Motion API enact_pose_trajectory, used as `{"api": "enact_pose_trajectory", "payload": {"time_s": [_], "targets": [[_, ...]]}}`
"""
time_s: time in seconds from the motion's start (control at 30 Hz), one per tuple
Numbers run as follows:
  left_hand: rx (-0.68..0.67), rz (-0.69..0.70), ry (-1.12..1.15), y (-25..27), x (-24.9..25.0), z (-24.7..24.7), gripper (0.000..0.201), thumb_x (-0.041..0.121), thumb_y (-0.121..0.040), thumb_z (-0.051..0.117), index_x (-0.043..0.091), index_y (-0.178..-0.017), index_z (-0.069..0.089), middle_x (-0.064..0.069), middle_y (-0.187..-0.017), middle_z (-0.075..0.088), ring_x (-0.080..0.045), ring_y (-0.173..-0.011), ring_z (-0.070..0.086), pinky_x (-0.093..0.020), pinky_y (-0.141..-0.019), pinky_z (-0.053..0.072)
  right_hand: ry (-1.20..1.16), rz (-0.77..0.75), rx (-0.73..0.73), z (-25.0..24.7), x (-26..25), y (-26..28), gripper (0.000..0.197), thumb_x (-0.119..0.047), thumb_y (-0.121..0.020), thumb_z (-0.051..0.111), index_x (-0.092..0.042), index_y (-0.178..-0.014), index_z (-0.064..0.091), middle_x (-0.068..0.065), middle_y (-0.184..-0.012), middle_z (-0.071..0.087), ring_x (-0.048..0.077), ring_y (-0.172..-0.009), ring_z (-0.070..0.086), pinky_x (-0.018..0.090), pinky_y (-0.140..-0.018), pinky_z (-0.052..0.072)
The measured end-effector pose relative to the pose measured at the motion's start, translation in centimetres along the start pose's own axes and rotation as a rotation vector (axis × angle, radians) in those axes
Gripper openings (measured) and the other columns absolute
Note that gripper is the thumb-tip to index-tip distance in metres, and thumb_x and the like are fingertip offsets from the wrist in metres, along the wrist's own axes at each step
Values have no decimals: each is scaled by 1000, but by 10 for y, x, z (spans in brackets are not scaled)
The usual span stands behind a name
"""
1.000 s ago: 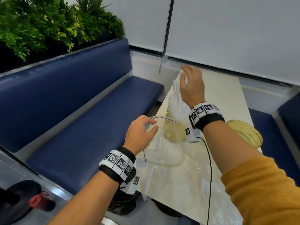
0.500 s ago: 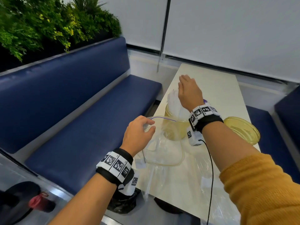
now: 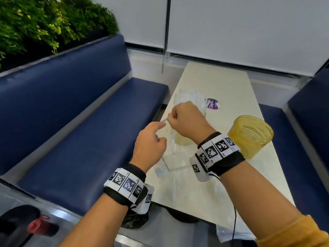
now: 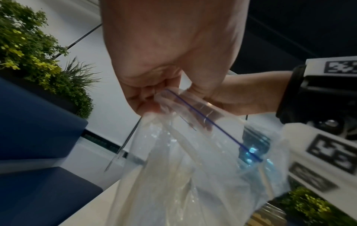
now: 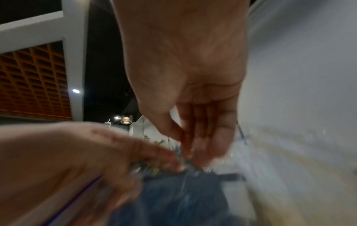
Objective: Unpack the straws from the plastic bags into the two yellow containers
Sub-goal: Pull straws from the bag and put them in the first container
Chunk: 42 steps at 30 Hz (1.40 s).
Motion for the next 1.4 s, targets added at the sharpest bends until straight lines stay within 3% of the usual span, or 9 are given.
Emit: {"api": "enact_pose_trajectory", "payload": {"time_s": [0.1,0.17,0.23,0.37,0.67,0.87,1.1,1.23,1.4], "targets": [[19,56,1,5,14,-1,53,1,-81,56,17,-130,67,8,-133,64,-21,-78,66,-23,-82,51,41,155,-323,65,18,24,7,-10,-90,57,-8,-86,62,3,-80,54,28,-76,61,30,-56,42],[31,83,23,8,20,-3,55,7,-78,52,19,-129,67,12,-133,64,-21,-71,65,-24,-79,52,67,254,-393,91,37,38,21,-14,-90,63,-3,-108,64,11,-103,62,32,-95,68,35,-66,53],[40,111,50,12,24,-3,56,8,-75,50,21,-126,68,16,-130,64,-20,-66,62,-21,-75,51,128,321,-383,105,55,45,33,-33,-88,69,-8,-109,64,8,-111,65,29,-100,68,33,-72,52],[57,170,85,20,32,-3,53,-3,-78,56,20,-123,71,19,-125,62,-22,-80,64,-6,-75,48,191,447,-427,125,78,55,45,-61,-81,66,-18,-90,58,-2,-91,68,22,-86,69,30,-71,51],[-1,173,117,19,32,3,49,-4,-77,58,13,-120,73,6,-130,68,-8,-59,49,-3,-66,38,212,445,-212,113,76,54,17,-15,-80,73,-16,-96,71,4,-100,69,28,-94,69,29,-74,51],[-3,200,119,21,40,0,49,-1,-76,55,12,-119,74,7,-129,68,-11,-58,50,-3,-67,38,237,470,-229,108,75,56,44,-54,-85,66,-13,-100,66,3,-96,66,26,-95,68,30,-71,46],[-38,301,94,29,58,-1,49,3,-77,51,14,-119,74,11,-129,68,-22,-75,67,-20,-70,53,144,380,-404,126,68,54,30,-26,-98,52,-7,-117,64,11,-117,67,29,-110,63,34,-87,47],[-65,178,-77,23,38,-2,49,10,-82,54,22,-128,67,17,-135,60,-4,-72,56,-21,-78,49,-126,364,-512,134,61,53,32,-33,-98,56,-11,-76,63,8,-77,64,21,-66,57,28,-60,43],[-107,44,-230,9,11,0,59,10,-85,57,19,-143,56,12,-146,51,-12,-122,56,-22,-95,40,-202,114,-476,94,27,46,53,-34,-99,58,-28,-47,50,-3,-53,53,9,-50,48,26,-57,36]]}}
Point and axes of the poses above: each hand's wrist, its own y-axis away from the middle knuckle, its own z-axis out of the palm, x = y × z, the point moved 10 cm from there along -y, towards the middle knuckle
